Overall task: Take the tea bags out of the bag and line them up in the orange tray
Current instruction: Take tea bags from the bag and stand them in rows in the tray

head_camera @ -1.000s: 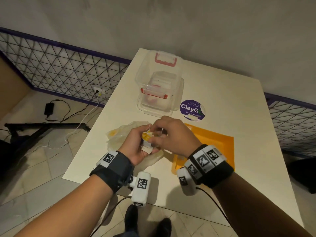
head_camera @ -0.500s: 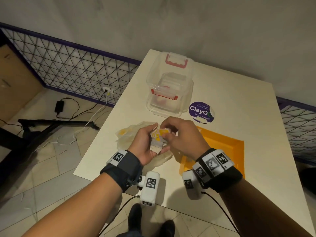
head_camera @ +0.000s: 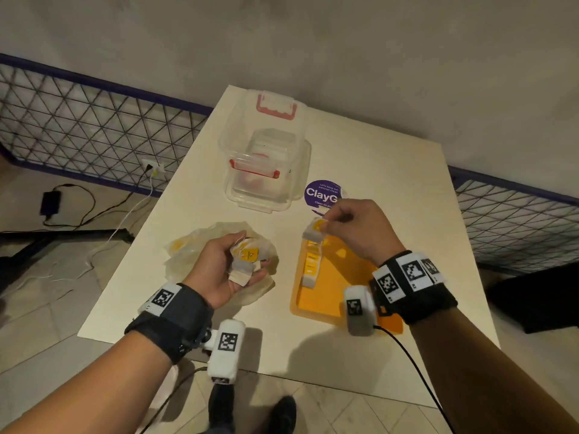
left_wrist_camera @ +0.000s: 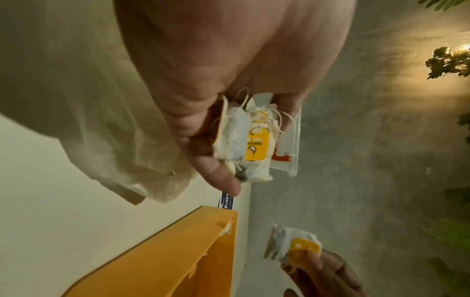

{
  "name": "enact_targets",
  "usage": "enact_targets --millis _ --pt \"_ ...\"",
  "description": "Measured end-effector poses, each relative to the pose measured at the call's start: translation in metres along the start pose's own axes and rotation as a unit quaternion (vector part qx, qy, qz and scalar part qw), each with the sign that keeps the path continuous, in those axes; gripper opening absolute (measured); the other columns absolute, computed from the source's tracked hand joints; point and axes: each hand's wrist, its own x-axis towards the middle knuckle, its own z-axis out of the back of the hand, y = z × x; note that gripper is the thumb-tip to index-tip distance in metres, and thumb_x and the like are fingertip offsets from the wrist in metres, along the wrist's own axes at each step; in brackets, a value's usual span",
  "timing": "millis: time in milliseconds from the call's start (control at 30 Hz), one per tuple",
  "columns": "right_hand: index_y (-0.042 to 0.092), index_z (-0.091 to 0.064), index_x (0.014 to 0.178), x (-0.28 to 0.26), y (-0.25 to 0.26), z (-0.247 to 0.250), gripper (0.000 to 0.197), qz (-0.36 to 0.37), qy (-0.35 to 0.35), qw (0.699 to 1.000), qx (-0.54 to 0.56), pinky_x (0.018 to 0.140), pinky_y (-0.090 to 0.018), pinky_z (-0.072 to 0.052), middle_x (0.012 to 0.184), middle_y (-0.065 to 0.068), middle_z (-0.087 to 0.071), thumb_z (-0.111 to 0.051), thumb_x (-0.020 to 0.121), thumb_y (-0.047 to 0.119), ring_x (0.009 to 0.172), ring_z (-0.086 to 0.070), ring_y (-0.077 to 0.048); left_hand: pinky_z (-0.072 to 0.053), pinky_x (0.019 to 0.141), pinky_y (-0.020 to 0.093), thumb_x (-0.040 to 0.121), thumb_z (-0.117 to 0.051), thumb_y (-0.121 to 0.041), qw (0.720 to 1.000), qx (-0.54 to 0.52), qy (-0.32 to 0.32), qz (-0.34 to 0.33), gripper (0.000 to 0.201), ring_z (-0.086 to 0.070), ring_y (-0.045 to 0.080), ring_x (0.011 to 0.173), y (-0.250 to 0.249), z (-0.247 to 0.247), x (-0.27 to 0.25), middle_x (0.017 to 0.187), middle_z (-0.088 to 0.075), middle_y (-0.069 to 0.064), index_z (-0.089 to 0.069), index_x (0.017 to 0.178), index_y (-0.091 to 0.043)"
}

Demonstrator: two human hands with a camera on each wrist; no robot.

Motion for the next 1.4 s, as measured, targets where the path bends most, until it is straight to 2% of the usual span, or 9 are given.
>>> enact_targets --millis 100,267,400,733,967,1100,1167,1267,1400 --pt "0.008 -0.073 0.081 -0.001 -0.015 0.003 0.005 -0.038 0.039 0.998 -0.026 0.072 -0.029 -0.051 0.081 -0.004 -0.073 -0.077 0.080 0.011 0.077 -0.064 -0.013 -0.060 0.066 0.039 0.089 -0.059 -0.031 1.000 -0.002 -0.004 -0.004 0.034 -0.064 0.032 0.084 0.002 0.001 0.001 0.097 -0.063 0.017 -0.057 0.115 -0.010" --pt "0.003 -0.071 0.087 -0.014 -0.036 -0.015 0.001 -0.112 0.152 0.980 -0.061 0.049 -0.015 -0.047 0.067 -0.004 -0.069 -0.071 0.086 0.004 0.051 -0.063 -0.005 -0.061 0.065 0.038 0.085 -0.060 -0.032 1.000 0.007 0.007 -0.008 0.035 -0.064 0.030 0.082 0.003 -0.002 -0.003 0.095 -0.065 0.016 -0.060 0.111 -0.009" --pt "0.000 -0.073 0.088 -0.020 -0.048 -0.037 0.007 -0.144 0.229 0.961 -0.061 0.052 -0.015 -0.049 0.076 -0.010 -0.073 -0.074 0.082 0.003 0.061 -0.070 -0.012 -0.061 0.065 0.038 0.090 -0.058 -0.032 1.000 0.009 0.000 -0.009 0.029 -0.063 0.030 0.087 0.003 -0.003 -0.004 0.098 -0.063 0.016 -0.061 0.108 -0.010" --pt "0.000 -0.069 0.091 -0.018 -0.051 -0.060 0.012 -0.235 0.177 0.955 0.040 0.059 -0.035 -0.049 0.088 -0.022 -0.073 -0.062 0.084 -0.008 0.061 -0.061 -0.029 -0.061 0.072 0.039 0.091 -0.060 -0.032 1.000 0.004 -0.003 0.001 0.032 -0.062 0.032 0.094 0.006 0.000 -0.005 0.110 -0.060 0.018 -0.060 0.114 -0.010" --pt "0.007 -0.066 0.085 -0.014 -0.053 -0.063 0.012 -0.204 0.141 0.969 -0.013 0.050 -0.027 -0.051 0.061 -0.007 -0.067 -0.067 0.082 -0.005 0.041 -0.058 -0.017 -0.061 0.067 0.037 0.093 -0.057 -0.030 1.000 0.008 -0.008 -0.008 0.027 -0.064 0.031 0.088 0.005 -0.005 -0.008 0.101 -0.064 0.016 -0.062 0.109 -0.009" --pt "0.010 -0.063 0.083 -0.014 -0.054 -0.065 0.013 -0.187 0.124 0.973 -0.044 0.056 -0.034 -0.056 0.069 -0.009 -0.067 -0.072 0.081 0.000 0.046 -0.062 -0.017 -0.060 0.066 0.037 0.093 -0.057 -0.029 1.000 0.002 -0.001 -0.006 0.026 -0.064 0.032 0.087 0.005 -0.006 -0.009 0.099 -0.064 0.017 -0.062 0.105 -0.008" --pt "0.013 -0.063 0.089 -0.013 -0.051 -0.063 0.016 -0.176 0.128 0.973 -0.081 0.065 -0.036 -0.057 0.083 -0.007 -0.070 -0.076 0.080 0.009 0.063 -0.067 -0.018 -0.060 0.065 0.037 0.093 -0.057 -0.029 1.000 -0.001 0.003 -0.005 0.026 -0.064 0.032 0.087 0.004 -0.007 -0.009 0.098 -0.064 0.017 -0.061 0.106 -0.007" --pt "0.016 -0.065 0.100 -0.011 -0.037 -0.052 0.020 -0.097 0.076 0.980 -0.158 0.077 -0.027 -0.047 0.101 0.001 -0.064 -0.074 0.083 0.020 0.093 -0.061 -0.018 -0.060 0.065 0.037 0.094 -0.056 -0.031 1.000 -0.001 -0.004 0.002 0.030 -0.065 0.033 0.089 0.003 -0.009 -0.009 0.101 -0.064 0.018 -0.060 0.110 -0.007" --pt "0.022 -0.068 0.105 -0.018 0.005 -0.053 0.023 0.083 0.050 0.994 -0.055 0.074 -0.015 -0.045 0.102 0.004 -0.060 -0.075 0.084 0.024 0.085 -0.059 -0.010 -0.059 0.063 0.037 0.095 -0.053 -0.037 1.000 0.004 0.005 0.012 0.038 -0.065 0.034 0.088 0.004 -0.011 -0.009 0.100 -0.066 0.021 -0.060 0.111 -0.002"
